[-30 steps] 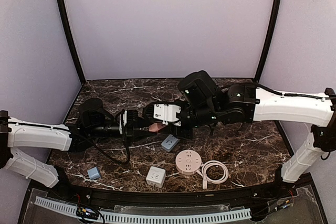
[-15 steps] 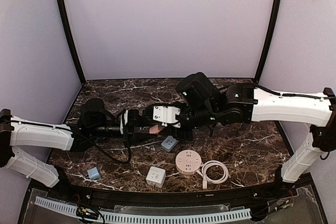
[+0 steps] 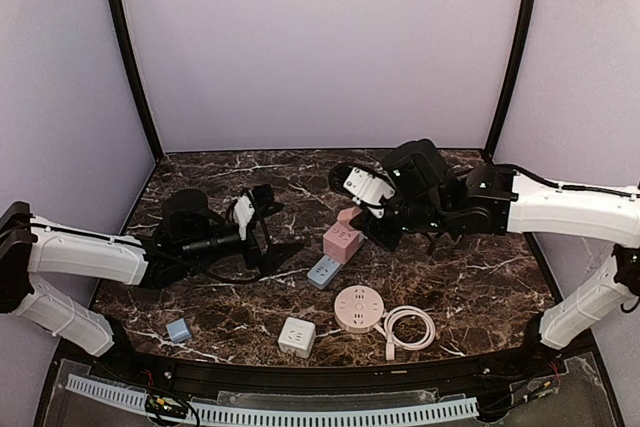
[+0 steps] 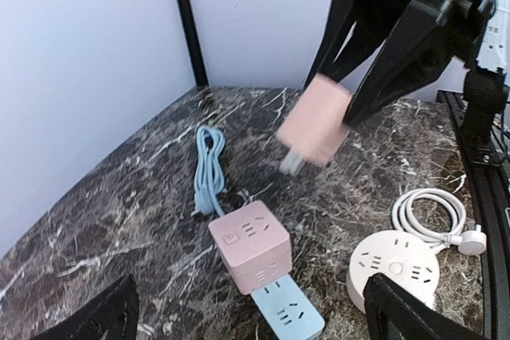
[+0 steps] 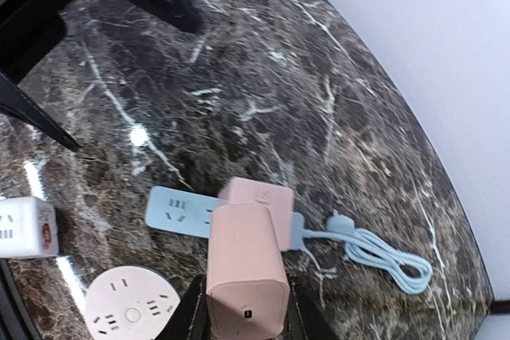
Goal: Insert the plug
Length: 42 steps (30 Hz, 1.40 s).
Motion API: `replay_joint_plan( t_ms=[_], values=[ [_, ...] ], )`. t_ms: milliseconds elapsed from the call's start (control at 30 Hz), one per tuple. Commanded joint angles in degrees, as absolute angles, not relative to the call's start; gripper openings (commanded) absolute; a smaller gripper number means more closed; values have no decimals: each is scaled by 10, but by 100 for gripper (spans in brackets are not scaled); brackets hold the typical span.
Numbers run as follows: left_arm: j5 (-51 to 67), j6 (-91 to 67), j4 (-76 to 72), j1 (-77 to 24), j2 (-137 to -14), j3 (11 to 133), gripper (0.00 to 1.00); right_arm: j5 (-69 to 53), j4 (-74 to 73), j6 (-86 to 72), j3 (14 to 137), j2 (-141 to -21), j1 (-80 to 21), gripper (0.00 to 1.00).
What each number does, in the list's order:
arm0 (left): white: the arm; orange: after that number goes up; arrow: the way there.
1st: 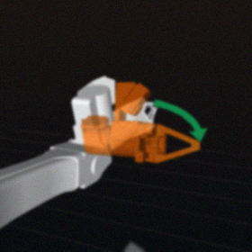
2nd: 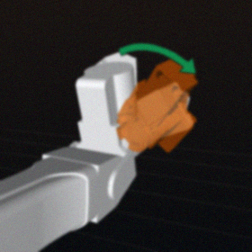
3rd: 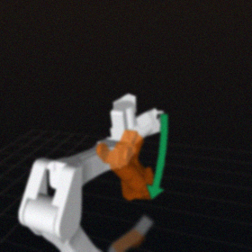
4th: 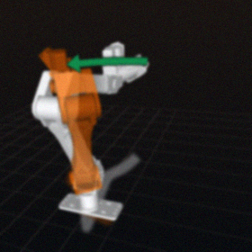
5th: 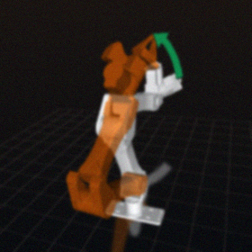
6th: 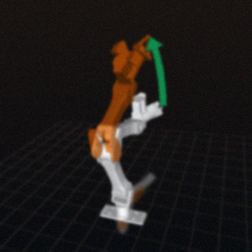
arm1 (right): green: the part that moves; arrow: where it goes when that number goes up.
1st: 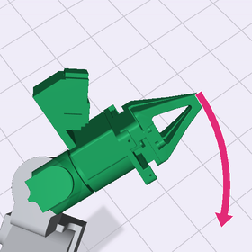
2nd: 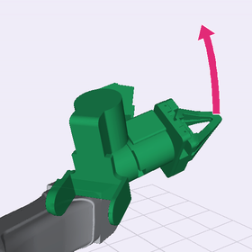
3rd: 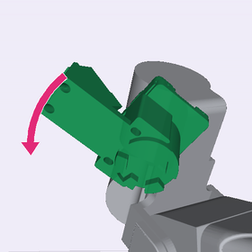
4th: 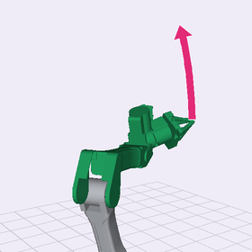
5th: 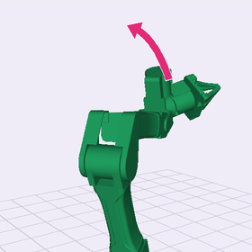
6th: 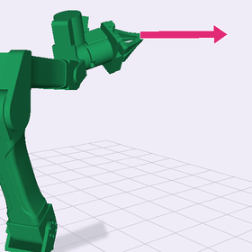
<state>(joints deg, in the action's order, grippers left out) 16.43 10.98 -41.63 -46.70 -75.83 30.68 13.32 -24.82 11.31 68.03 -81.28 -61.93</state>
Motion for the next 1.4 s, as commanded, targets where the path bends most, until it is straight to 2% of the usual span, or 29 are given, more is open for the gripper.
replay_joint_plan(
  t_ms=[0, 233, 500, 900, 1133, 1267, 1367],
  values=[
    [90, 47, -290, -463, -789, 370, 99, 291, -206, -6, 648, -756, -599, 0],
    [69, -70, -192, -471, -875, 458, 96, 329, -205, -85, 610, -698, -574, 0],
    [-3, -63, -55, -512, -1010, 632, 94, 343, -211, -107, 595, -671, -571, 0],
    [-68, -87, 79, -549, -1111, 777, 90, 349, -215, -114, 591, -672, -568, 0],
    [-121, -103, 149, -565, -1157, 847, 82, 348, -215, -113, 591, -674, -569, 0],
    [-134, -113, 161, -567, -1164, 859, 71, 347, -215, -112, 591, -672, -569, 0],
    [-135, -118, 162, -567, -1167, 861, 50, 348, -215, -110, 588, -671, -568, 0]
  ],
)
